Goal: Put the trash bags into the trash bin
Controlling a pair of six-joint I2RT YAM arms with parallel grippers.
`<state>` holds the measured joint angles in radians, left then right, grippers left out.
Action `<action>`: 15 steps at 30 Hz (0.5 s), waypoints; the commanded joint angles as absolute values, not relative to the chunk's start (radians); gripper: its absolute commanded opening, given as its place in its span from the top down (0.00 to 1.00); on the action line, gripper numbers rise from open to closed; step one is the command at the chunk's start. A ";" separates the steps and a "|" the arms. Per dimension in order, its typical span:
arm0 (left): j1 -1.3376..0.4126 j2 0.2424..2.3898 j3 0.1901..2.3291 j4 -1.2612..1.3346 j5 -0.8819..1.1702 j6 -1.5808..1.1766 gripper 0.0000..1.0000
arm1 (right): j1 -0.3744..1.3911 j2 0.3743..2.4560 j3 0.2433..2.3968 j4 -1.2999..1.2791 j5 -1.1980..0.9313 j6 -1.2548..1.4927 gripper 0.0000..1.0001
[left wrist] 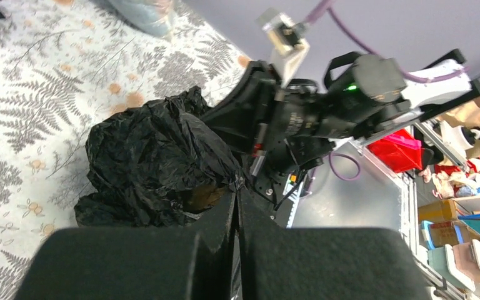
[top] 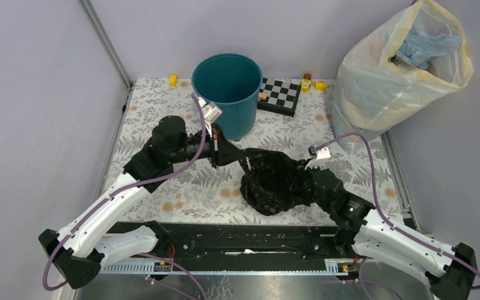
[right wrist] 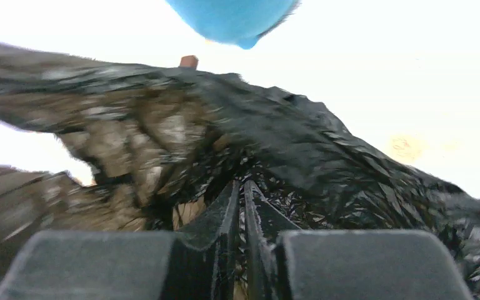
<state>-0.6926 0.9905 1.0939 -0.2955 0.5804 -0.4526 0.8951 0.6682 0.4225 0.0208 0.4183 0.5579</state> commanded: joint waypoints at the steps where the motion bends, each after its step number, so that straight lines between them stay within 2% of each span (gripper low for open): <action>1: -0.693 1.014 1.015 -0.221 0.496 -0.445 1.00 | 0.893 0.676 0.514 0.037 0.114 0.402 0.85; 6: -0.696 1.035 0.928 -0.180 0.348 -0.463 1.00 | 0.893 0.713 0.579 0.060 -0.090 0.396 0.81; 10: -0.696 1.059 0.907 -0.152 0.384 -0.462 1.00 | 0.893 0.753 0.600 0.144 -0.302 0.407 0.73; 15: -0.696 1.050 0.873 -0.106 0.452 -0.464 1.00 | 0.893 0.785 0.604 0.205 -0.422 0.418 0.67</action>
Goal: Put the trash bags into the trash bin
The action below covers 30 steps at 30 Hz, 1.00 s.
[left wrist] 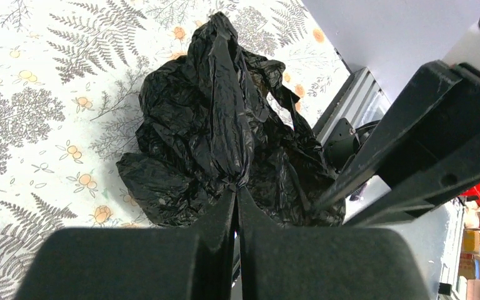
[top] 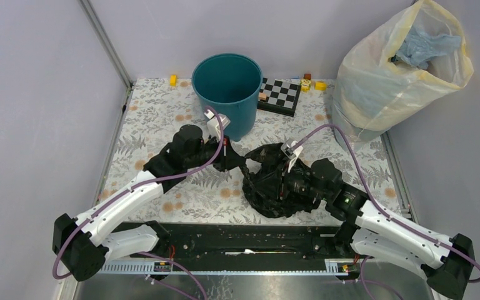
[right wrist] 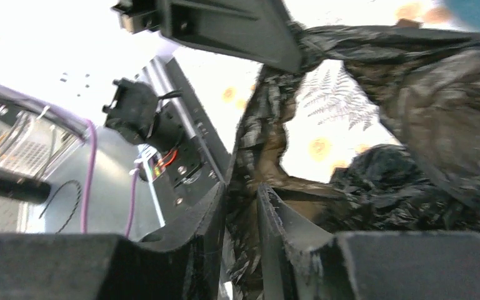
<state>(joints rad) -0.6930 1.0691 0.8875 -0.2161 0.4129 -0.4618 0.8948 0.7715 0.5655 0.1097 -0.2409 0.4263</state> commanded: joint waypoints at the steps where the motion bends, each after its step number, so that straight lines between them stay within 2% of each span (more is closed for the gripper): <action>1: -0.696 1.047 0.866 -0.099 0.463 -0.465 1.00 | 0.893 0.787 0.602 0.210 -0.426 0.419 0.66; 9: -0.697 1.021 0.835 -0.088 0.485 -0.467 1.00 | 0.892 0.795 0.601 0.212 -0.459 0.413 0.58; 12: -0.698 1.014 0.829 -0.087 0.482 -0.471 1.00 | 0.893 0.791 0.607 0.172 -0.399 0.392 0.57; 18: -0.698 1.001 0.818 -0.086 0.483 -0.477 1.00 | 0.893 0.781 0.625 0.061 -0.242 0.345 0.38; 20: -0.698 0.996 0.815 -0.086 0.482 -0.478 1.00 | 0.893 0.793 0.631 0.033 -0.218 0.334 0.35; 24: -0.698 0.990 0.816 -0.086 0.486 -0.478 1.00 | 0.893 0.820 0.630 0.013 -0.216 0.334 0.31; 28: -0.698 0.989 0.822 -0.081 0.482 -0.490 1.00 | 0.893 0.848 0.612 0.011 -0.247 0.336 0.17; 30: -0.698 0.992 0.835 -0.074 0.472 -0.508 1.00 | 0.894 0.874 0.603 0.012 -0.279 0.330 0.16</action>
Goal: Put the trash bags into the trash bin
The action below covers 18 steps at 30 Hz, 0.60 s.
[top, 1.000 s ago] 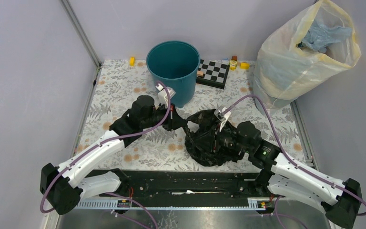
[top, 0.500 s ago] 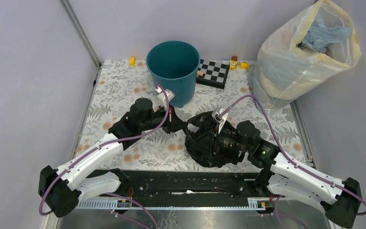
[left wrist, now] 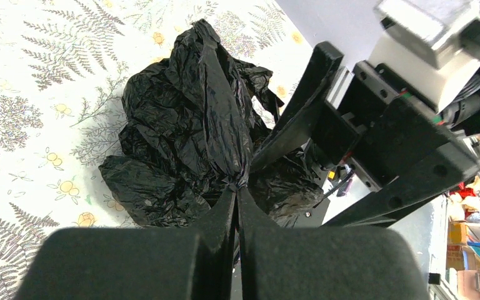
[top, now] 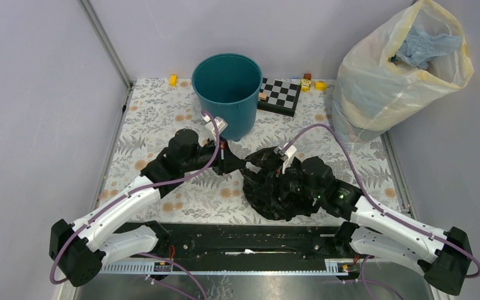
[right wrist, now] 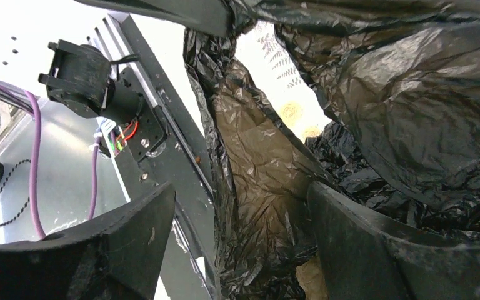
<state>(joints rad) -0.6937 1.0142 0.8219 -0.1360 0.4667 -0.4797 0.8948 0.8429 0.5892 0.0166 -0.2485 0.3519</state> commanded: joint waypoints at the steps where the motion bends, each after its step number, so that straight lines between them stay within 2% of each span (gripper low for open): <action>1: -0.698 0.996 0.843 -0.072 0.463 -0.520 1.00 | 0.894 0.889 0.603 0.012 -0.291 0.330 0.16; 7: -0.698 1.031 0.927 -0.046 0.415 -0.583 1.00 | 0.894 0.943 0.613 0.030 -0.324 0.337 0.21; 13: -0.698 1.159 1.084 -0.023 0.490 -0.631 1.00 | 0.894 0.935 0.625 0.040 -0.243 0.345 0.22; 16: -0.701 1.197 1.127 -0.009 0.522 -0.635 1.00 | 0.894 0.912 0.613 0.041 -0.216 0.354 0.11; 18: -0.700 1.203 1.130 -0.014 0.508 -0.625 1.00 | 0.894 0.880 0.600 0.041 -0.197 0.361 0.07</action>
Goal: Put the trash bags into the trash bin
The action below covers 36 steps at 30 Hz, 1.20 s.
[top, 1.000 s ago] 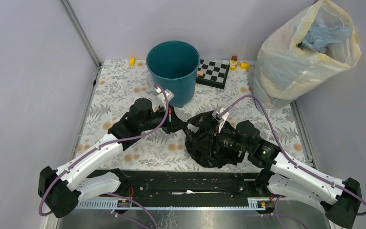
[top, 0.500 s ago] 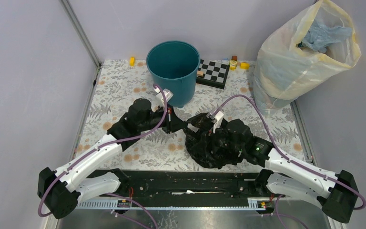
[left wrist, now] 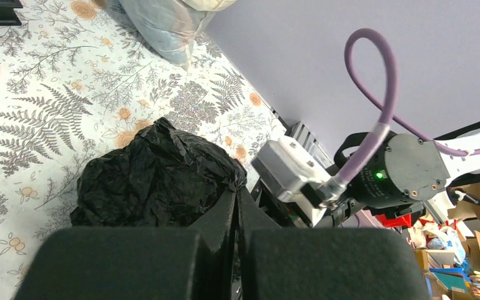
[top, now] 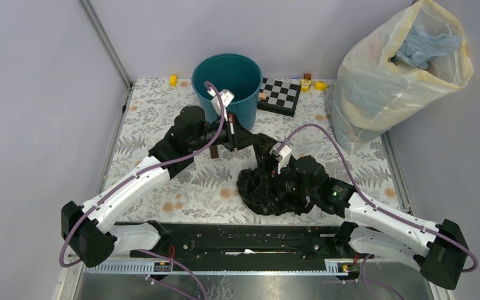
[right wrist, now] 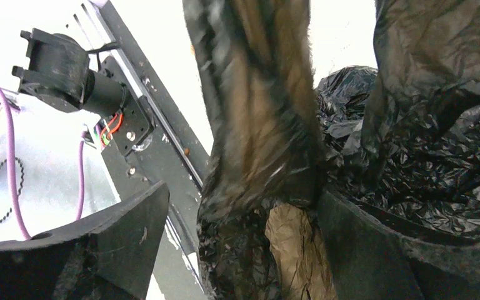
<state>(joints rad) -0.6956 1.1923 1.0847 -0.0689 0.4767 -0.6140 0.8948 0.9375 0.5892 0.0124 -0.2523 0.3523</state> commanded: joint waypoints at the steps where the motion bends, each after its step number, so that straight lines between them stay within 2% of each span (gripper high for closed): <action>1: -0.700 1.204 1.124 -0.023 0.495 -0.619 1.00 | 0.894 0.859 0.593 0.040 -0.183 0.365 0.06; 6: -0.700 1.195 1.067 -0.035 0.486 -0.606 1.00 | 0.894 0.725 0.591 -0.021 -0.058 0.374 0.00; 10: -0.701 1.165 1.045 -0.064 0.461 -0.589 1.00 | 0.894 0.621 0.575 -0.086 0.162 0.405 0.03; 14: -0.699 1.130 1.041 -0.096 0.435 -0.577 1.00 | 0.894 0.530 0.514 -0.105 0.308 0.447 0.22; 17: -0.700 1.119 1.037 -0.096 0.440 -0.580 1.00 | 0.894 0.512 0.470 -0.101 0.344 0.482 0.42; 19: -0.701 1.115 1.037 -0.097 0.452 -0.587 1.00 | 0.894 0.527 0.448 -0.085 0.342 0.499 0.51; 23: -0.702 1.109 1.037 -0.081 0.474 -0.605 1.00 | 0.894 0.607 0.423 -0.013 0.280 0.511 0.54; 25: -0.703 1.108 1.038 -0.064 0.487 -0.620 1.00 | 0.894 0.668 0.420 0.048 0.259 0.517 0.60; 27: -0.715 1.108 1.034 -0.033 0.492 -0.648 1.00 | 0.894 0.749 0.420 0.100 0.232 0.529 0.77; 29: -0.748 1.114 1.026 -0.004 0.490 -0.666 1.00 | 0.894 0.824 0.414 0.167 0.204 0.552 0.99; 36: -0.823 1.151 1.014 0.115 0.442 -0.709 1.00 | 0.894 1.078 0.381 0.489 0.057 0.616 1.00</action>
